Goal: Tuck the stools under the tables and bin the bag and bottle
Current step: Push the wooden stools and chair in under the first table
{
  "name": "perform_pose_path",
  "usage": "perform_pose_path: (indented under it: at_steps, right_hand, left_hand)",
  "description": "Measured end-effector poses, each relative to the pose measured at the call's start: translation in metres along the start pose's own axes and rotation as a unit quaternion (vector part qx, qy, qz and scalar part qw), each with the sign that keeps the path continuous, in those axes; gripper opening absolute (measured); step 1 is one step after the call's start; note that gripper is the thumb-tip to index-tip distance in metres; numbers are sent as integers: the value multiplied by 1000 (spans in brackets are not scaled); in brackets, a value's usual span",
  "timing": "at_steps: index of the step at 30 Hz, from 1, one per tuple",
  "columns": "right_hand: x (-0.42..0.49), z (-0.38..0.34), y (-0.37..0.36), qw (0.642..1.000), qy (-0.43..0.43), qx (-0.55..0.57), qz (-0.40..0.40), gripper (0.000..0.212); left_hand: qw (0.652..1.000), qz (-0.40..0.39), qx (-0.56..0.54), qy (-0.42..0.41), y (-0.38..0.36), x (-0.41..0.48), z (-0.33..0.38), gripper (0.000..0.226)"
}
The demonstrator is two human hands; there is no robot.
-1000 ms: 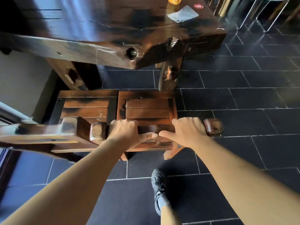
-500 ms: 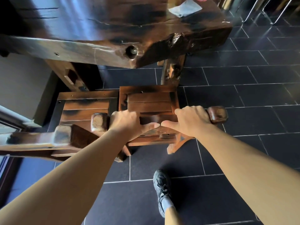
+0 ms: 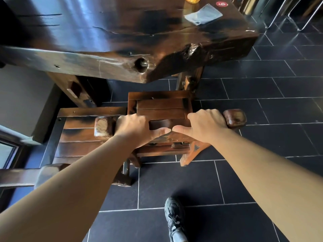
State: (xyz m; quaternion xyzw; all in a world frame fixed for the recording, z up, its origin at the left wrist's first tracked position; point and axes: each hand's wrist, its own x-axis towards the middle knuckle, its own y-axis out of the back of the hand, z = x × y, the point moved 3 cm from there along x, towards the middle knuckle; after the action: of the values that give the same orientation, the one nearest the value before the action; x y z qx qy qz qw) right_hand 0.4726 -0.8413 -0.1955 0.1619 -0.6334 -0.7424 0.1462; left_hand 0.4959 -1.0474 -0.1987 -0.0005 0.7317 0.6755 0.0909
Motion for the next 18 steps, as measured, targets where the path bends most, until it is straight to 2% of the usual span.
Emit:
perform_pose_path:
  at_steps: [4,10,15,18]
  right_hand:
    - [14,9,0,1000,8,-2,4,96]
    - [38,17,-2,1000,6,-3,9,100]
    - [58,26,-2,1000,-1,6,8,91]
    - [67,30,-5,1000,0,3,11,92]
  left_hand:
    - [1000,-2,2,5,5,12,1,86]
    - [1000,-13,8,12,10,37,-5,94]
    - [1000,-5,6,13,10,59,-9,96]
    - [1000,2,5,9,9,70,-10,98]
